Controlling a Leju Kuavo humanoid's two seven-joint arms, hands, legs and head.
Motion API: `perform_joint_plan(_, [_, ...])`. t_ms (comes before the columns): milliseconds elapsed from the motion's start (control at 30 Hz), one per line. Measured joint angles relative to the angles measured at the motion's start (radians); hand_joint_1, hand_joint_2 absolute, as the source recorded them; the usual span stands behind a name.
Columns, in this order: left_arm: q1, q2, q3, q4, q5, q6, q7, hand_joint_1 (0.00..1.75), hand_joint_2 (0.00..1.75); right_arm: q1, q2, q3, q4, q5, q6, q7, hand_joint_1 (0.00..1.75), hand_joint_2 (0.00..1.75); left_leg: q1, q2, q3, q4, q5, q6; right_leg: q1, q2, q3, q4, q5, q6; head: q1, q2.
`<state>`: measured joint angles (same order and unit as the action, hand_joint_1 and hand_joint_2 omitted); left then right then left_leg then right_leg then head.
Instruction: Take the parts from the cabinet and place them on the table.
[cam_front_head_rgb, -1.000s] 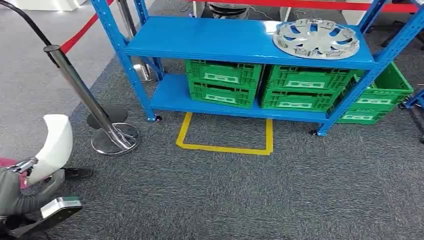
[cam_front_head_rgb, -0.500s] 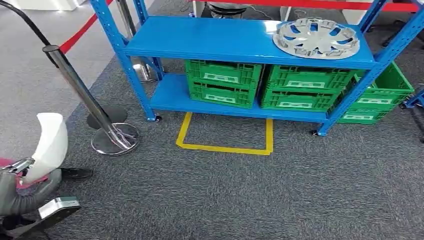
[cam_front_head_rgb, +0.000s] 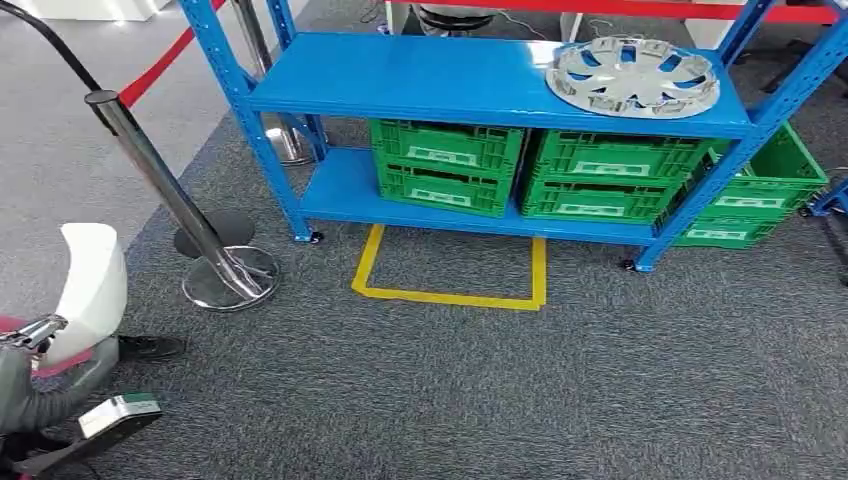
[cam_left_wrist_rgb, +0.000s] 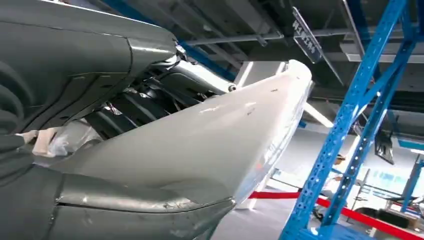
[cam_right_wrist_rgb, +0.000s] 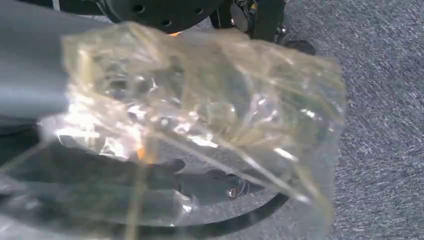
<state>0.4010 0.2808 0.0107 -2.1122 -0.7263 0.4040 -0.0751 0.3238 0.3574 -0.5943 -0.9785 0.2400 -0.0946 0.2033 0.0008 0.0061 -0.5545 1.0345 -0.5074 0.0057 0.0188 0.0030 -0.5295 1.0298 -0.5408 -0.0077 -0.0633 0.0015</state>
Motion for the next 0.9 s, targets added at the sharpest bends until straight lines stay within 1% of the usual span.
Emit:
perform_joint_plan(100, [0.002,-0.001,0.0,0.0,-0.008,0.0,0.008,1.75,1.75,0.001,0.0,0.0,0.0,0.0,0.0,0.0,0.0,0.0,0.0,0.0,-0.001,0.0,0.0,0.0,0.0,0.0,-0.001,0.0,0.0,0.0,0.001,0.0])
perform_joint_plan(133, [0.002,-0.001,0.001,0.0,-0.008,0.0,0.01,1.75,1.75,0.001,0.0,0.001,0.0,0.0,0.0,0.0,0.0,0.0,-0.004,0.0,-0.002,0.005,-0.003,0.007,-0.005,0.0,0.0,-0.009,0.004,0.006,0.001,0.0])
perform_joint_plan(167, [0.004,-0.001,0.002,0.0,-0.011,0.0,0.012,1.75,1.75,0.001,0.001,0.001,-0.001,0.0,-0.001,0.002,0.0,0.0,-0.005,0.0,0.0,-0.004,0.002,0.014,-0.006,0.0,0.002,-0.015,0.009,0.01,0.0,0.0])
perform_joint_plan(200, [0.005,-0.001,0.003,0.0,-0.012,0.0,0.012,1.75,1.75,0.002,0.001,0.001,-0.002,0.0,-0.001,0.004,0.0,0.0,-0.003,0.0,0.007,-0.025,0.013,0.021,-0.003,0.0,0.009,-0.023,0.013,0.014,-0.002,0.0])
perform_joint_plan(233, [0.005,-0.002,0.004,0.0,-0.014,0.0,0.013,1.75,1.75,0.002,0.001,0.002,-0.005,0.0,-0.001,0.006,0.0,0.0,0.01,0.007,0.026,-0.052,0.026,0.019,-0.002,0.001,0.003,-0.02,0.0,0.016,-0.001,0.0])
perform_joint_plan(267, [0.005,-0.002,0.004,0.0,-0.016,0.0,0.013,1.75,1.75,0.002,0.001,0.002,-0.006,0.0,-0.002,0.006,0.0,0.0,0.012,0.008,0.035,-0.065,0.032,0.025,-0.002,0.0,-0.01,0.011,-0.024,0.022,0.005,0.0])
perform_joint_plan(300, [0.005,-0.003,0.004,0.0,-0.017,0.0,0.016,1.75,1.75,0.001,0.001,0.003,-0.006,-0.001,-0.002,0.006,0.0,0.0,0.015,0.009,0.036,-0.065,0.034,0.024,-0.006,0.0,-0.043,0.078,-0.057,0.028,0.006,0.0])
perform_joint_plan(333, [0.007,-0.003,0.003,0.0,-0.017,0.0,0.016,1.75,1.75,0.001,0.001,0.003,-0.005,-0.001,-0.002,0.01,0.0,0.0,0.017,0.01,0.034,-0.065,0.033,0.024,-0.014,0.0,-0.083,0.154,-0.086,0.034,0.008,0.0])
perform_joint_plan(367, [0.008,-0.005,0.003,0.0,-0.017,0.0,0.018,1.75,1.75,0.003,0.001,0.003,-0.006,-0.001,-0.003,0.01,0.0,0.0,0.02,0.01,0.031,-0.065,0.033,0.023,-0.021,0.0,-0.125,0.224,-0.109,0.042,0.008,0.0])
perform_joint_plan(400, [0.008,-0.005,0.003,0.0,-0.018,0.0,0.018,1.75,1.75,0.005,0.001,0.003,-0.006,-0.001,-0.003,0.01,0.0,0.0,0.025,0.01,0.03,-0.064,0.031,0.019,-0.028,-0.001,-0.151,0.259,-0.107,0.049,0.008,0.0])
perform_joint_plan(433, [0.009,-0.006,0.002,0.0,-0.018,-0.001,0.019,1.75,1.75,0.007,0.001,0.003,-0.006,-0.001,-0.003,0.011,0.0,0.0,0.032,0.01,0.033,-0.063,0.028,0.01,-0.035,-0.002,-0.148,0.243,-0.077,0.057,0.008,0.0])
perform_joint_plan(467, [0.009,-0.006,0.002,0.0,-0.018,-0.001,0.019,1.75,1.75,0.007,0.001,0.003,-0.007,-0.001,-0.003,0.011,0.0,0.0,0.039,0.009,0.038,-0.062,0.024,0.002,-0.043,-0.003,-0.125,0.184,-0.026,0.067,0.007,0.0])
perform_joint_plan(500, [0.009,-0.007,0.002,0.0,-0.018,-0.002,0.019,1.75,1.75,0.007,0.001,0.003,-0.008,-0.001,-0.003,0.011,0.0,0.0,0.048,0.008,0.042,-0.057,0.017,-0.009,-0.052,-0.005,-0.092,0.102,0.031,0.077,0.008,0.0])
perform_joint_plan(533, [0.009,-0.008,0.002,0.0,-0.018,-0.002,0.019,1.75,1.75,0.006,0.001,0.003,-0.008,-0.001,-0.003,0.011,0.0,0.0,0.056,0.008,0.045,-0.049,0.008,-0.023,-0.061,-0.007,-0.065,0.025,0.069,0.091,0.008,0.0])
perform_joint_plan(567, [0.009,-0.008,0.003,0.0,-0.018,-0.002,0.019,1.75,1.75,0.006,0.002,0.005,-0.007,-0.002,-0.002,0.014,0.0,0.0,0.049,0.006,0.041,-0.044,0.003,-0.036,-0.047,-0.001,-0.057,0.034,0.052,0.097,0.014,0.0])
perform_joint_plan(600, [0.008,-0.008,0.003,0.001,-0.018,-0.004,0.019,1.75,1.75,0.008,0.004,0.005,-0.008,-0.004,-0.003,0.013,0.0,0.0,0.049,0.003,0.028,-0.026,0.0,-0.044,-0.054,0.006,-0.053,0.026,0.053,0.084,0.026,0.0])
perform_joint_plan(633, [0.008,-0.007,0.005,0.001,-0.018,-0.004,0.019,1.75,1.75,0.006,0.003,0.005,-0.01,-0.005,-0.004,0.013,0.0,0.0,0.048,0.003,0.023,-0.027,0.001,-0.048,-0.054,0.009,-0.057,0.027,0.041,0.071,0.017,0.0])
perform_joint_plan(667, [0.008,-0.006,0.008,0.001,-0.018,-0.004,0.019,1.75,1.75,0.007,0.003,0.005,-0.01,-0.006,-0.004,0.014,0.0,0.0,0.048,0.003,0.02,-0.028,0.004,-0.053,-0.054,0.011,-0.062,0.031,0.036,0.065,0.014,0.0])
perform_joint_plan(700, [0.008,-0.006,0.008,0.001,-0.018,-0.004,0.019,1.75,1.75,0.011,0.003,0.005,-0.009,-0.008,-0.004,0.018,0.0,0.0,0.048,0.003,0.015,-0.029,0.003,-0.055,-0.057,0.011,-0.069,0.034,0.035,0.063,0.015,0.0])
perform_joint_plan(733, [0.008,-0.006,0.008,0.002,-0.018,-0.004,0.019,1.75,1.75,0.011,0.004,0.006,-0.01,-0.01,-0.004,0.018,0.0,0.0,0.05,0.003,0.01,-0.023,-0.01,-0.056,-0.058,0.011,-0.072,0.028,0.033,0.054,0.013,0.0])
perform_joint_plan(767, [0.006,-0.006,0.009,0.002,-0.018,-0.005,0.019,1.75,1.75,0.011,0.004,0.008,-0.011,-0.014,-0.005,0.021,0.0,0.0,0.049,0.003,-0.002,0.01,-0.04,-0.054,-0.055,0.012,-0.075,0.029,0.036,0.045,0.011,0.0])
perform_joint_plan(833, [0.006,-0.006,0.009,0.002,-0.018,-0.006,0.019,1.75,1.75,0.011,0.004,0.009,-0.017,-0.019,-0.009,0.024,0.0,0.0,0.042,0.003,-0.061,0.157,-0.124,-0.052,-0.048,0.011,-0.074,0.024,0.04,0.038,0.008,0.0])
perform_joint_plan(867, [0.006,-0.006,0.009,0.002,-0.018,-0.006,0.021,1.75,1.75,0.012,0.004,0.009,-0.018,-0.021,-0.011,0.026,0.0,0.0,0.038,0.003,-0.092,0.236,-0.157,-0.049,-0.042,0.011,-0.073,0.024,0.042,0.035,0.008,0.0])
perform_joint_plan(900, [0.006,-0.006,0.009,0.003,-0.018,-0.008,0.022,1.75,1.75,0.013,0.004,0.009,-0.018,-0.024,-0.013,0.028,0.0,0.0,0.034,0.003,-0.11,0.288,-0.173,-0.043,-0.036,0.01,-0.073,0.024,0.042,0.034,0.008,0.0])
